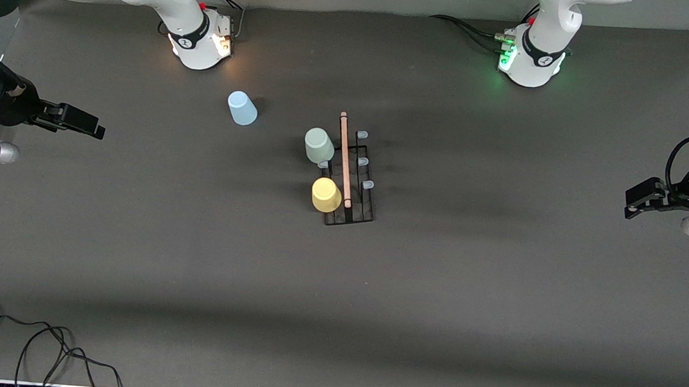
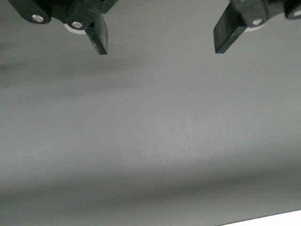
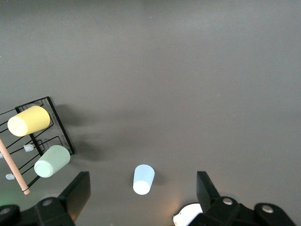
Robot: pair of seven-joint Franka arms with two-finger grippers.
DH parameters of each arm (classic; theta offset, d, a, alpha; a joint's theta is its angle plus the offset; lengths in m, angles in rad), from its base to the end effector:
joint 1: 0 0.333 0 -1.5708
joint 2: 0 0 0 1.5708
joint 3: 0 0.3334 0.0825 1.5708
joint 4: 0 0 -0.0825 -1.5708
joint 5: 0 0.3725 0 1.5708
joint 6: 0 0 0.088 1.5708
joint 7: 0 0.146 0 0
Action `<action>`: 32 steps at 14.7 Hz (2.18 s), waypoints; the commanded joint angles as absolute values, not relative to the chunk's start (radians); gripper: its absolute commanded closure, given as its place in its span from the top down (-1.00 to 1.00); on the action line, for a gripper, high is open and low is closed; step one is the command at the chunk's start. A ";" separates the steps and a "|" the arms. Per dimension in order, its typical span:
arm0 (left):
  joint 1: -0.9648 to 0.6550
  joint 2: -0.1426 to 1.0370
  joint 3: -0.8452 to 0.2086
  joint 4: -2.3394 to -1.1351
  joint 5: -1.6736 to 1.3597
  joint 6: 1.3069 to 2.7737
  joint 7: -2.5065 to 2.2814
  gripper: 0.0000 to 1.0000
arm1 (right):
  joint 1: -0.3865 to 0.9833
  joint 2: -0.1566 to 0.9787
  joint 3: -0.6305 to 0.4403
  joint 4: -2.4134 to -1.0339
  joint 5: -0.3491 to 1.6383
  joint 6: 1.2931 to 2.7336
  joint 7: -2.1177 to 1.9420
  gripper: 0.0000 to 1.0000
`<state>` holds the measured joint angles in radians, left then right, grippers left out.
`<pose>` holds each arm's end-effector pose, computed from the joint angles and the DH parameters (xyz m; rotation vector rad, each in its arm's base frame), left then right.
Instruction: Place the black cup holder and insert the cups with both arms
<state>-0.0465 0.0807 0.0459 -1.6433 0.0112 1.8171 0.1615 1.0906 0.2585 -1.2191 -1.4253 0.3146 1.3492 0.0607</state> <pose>0.5910 0.0001 0.5462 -3.1056 0.2562 -0.1430 0.5517 0.0507 0.5895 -3.0468 0.2368 0.2557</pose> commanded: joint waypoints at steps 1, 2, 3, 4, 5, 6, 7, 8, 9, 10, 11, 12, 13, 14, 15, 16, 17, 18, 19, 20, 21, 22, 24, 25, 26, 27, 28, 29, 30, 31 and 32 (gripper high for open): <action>-0.054 0.058 0.048 -1.658 0.014 1.815 0.166 1.00 | 1.095 0.270 -1.226 -1.411 0.298 1.328 0.032 0.99; -0.054 0.060 0.048 -1.660 0.015 1.816 0.166 1.00 | 1.098 0.268 -1.226 -1.411 0.298 1.328 0.032 0.99; -0.054 0.061 0.048 -1.660 0.015 1.818 0.166 1.00 | 1.103 0.268 -1.223 -1.413 0.298 1.327 0.034 0.99; -0.055 0.061 0.048 -1.658 0.017 1.818 0.166 1.00 | 1.109 0.270 -1.221 -1.414 0.298 1.327 0.037 0.99; -0.054 0.060 0.048 -1.658 0.017 1.818 0.166 1.00 | 1.109 0.271 -1.218 -1.414 0.296 1.324 0.040 0.99; -0.054 0.060 0.048 -1.658 0.017 1.819 0.167 1.00 | 1.109 0.272 -1.216 -1.413 0.296 1.321 0.040 0.99; -0.055 0.069 0.048 -1.652 0.017 1.836 0.166 1.00 | 1.109 0.272 -1.215 -1.414 0.296 1.321 0.040 0.99; -0.057 0.074 0.048 -1.638 0.017 1.841 0.164 1.00 | 1.094 0.272 -1.206 -1.414 0.296 1.319 0.040 0.99; -0.055 0.074 0.048 -1.638 0.017 1.841 0.166 1.00 | 1.059 0.268 -1.168 -1.413 0.296 1.318 0.041 0.99; -0.055 0.072 0.048 -1.637 0.017 1.841 0.166 1.00 | 0.983 0.264 -1.098 -1.408 0.295 1.312 0.043 0.99; -0.057 0.072 0.048 -1.637 0.017 1.842 0.161 1.00 | 0.909 0.256 -1.015 -1.402 0.282 1.309 0.046 0.99; -0.060 0.072 0.043 -1.635 0.017 1.842 0.149 1.00 | 0.846 0.250 -0.940 -1.398 0.246 1.308 0.046 0.99; -0.060 0.071 0.043 -1.634 0.017 1.841 0.150 1.00 | 0.786 0.227 -0.845 -1.396 0.197 1.308 0.049 0.99; -0.060 0.068 0.043 -1.634 0.015 1.830 0.149 1.00 | 0.706 0.200 -0.733 -1.397 0.145 1.310 0.052 0.99; -0.058 0.066 0.043 -1.634 0.017 1.821 0.149 1.00 | 0.611 0.169 -0.603 -1.400 0.091 1.310 0.060 0.99; -0.058 0.067 0.043 -1.631 0.017 1.822 0.152 1.00 | 0.515 0.154 -0.487 -1.407 0.057 1.310 0.069 0.99; -0.057 0.071 0.043 -1.623 0.017 1.822 0.152 1.00 | 0.424 0.143 -0.391 -1.410 0.049 1.310 0.084 0.99; -0.051 0.072 0.044 -1.623 0.017 1.821 0.159 1.00 | 0.343 0.134 -0.300 -1.413 0.049 1.310 0.101 0.99; -0.048 0.072 0.044 -1.626 0.017 1.819 0.164 1.00 | 0.272 0.127 -0.229 -1.417 0.048 1.310 0.103 0.99; -0.046 0.072 0.046 -1.629 0.017 1.815 0.163 1.00 | 0.218 0.114 -0.180 -1.433 0.046 1.316 0.103 0.99; -0.048 0.072 0.046 -1.629 0.017 1.804 0.158 1.00 | 0.174 0.092 -0.143 -1.459 0.046 1.327 0.103 0.99; -0.048 0.071 0.046 -1.629 0.017 1.801 0.149 1.00 | 0.131 0.065 -0.102 -1.497 0.046 1.356 0.103 0.99; -0.045 0.064 0.049 -1.628 0.017 1.786 0.147 1.00 | 0.062 -0.001 -0.042 -1.598 0.046 1.434 0.101 0.99; -0.044 0.063 0.051 -1.628 0.017 1.783 0.147 1.00 | 0.055 -0.024 -0.037 -1.633 0.046 1.463 0.101 0.99; -0.044 0.063 0.051 -1.628 0.017 1.781 0.146 1.00 | 0.055 -0.035 -0.038 -1.652 0.046 1.483 0.101 0.99; -0.044 0.063 0.051 -1.629 0.017 1.781 0.146 1.00 | 0.055 -0.035 -0.037 -1.654 0.040 1.499 0.101 0.99; -0.044 0.063 0.051 -1.629 0.017 1.781 0.146 1.00 | 0.054 -0.034 -0.037 -1.654 0.022 1.525 0.089 0.99; -0.044 0.061 0.051 -1.629 0.017 1.781 0.146 1.00 | 0.051 -0.034 -0.037 -1.652 0.018 1.548 0.084 0.99; -0.044 0.061 0.051 -1.629 0.018 1.779 0.146 1.00 | 0.051 -0.035 -0.037 -1.654 0.017 1.551 0.084 0.99; -0.044 0.063 0.051 -1.631 0.018 1.781 0.146 1.00 | 0.055 -0.035 -0.038 -1.654 0.015 1.551 0.084 0.99; -0.044 0.064 0.051 -1.632 0.018 1.781 0.146 1.00 | 0.060 -0.032 -0.040 -1.648 0.015 1.549 0.084 0.99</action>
<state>-0.0444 0.0767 0.0503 -1.6347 0.0116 1.8020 0.1597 0.0641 -0.0081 -0.0534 -1.6246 0.0399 1.5303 0.0804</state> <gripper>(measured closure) 0.000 0.000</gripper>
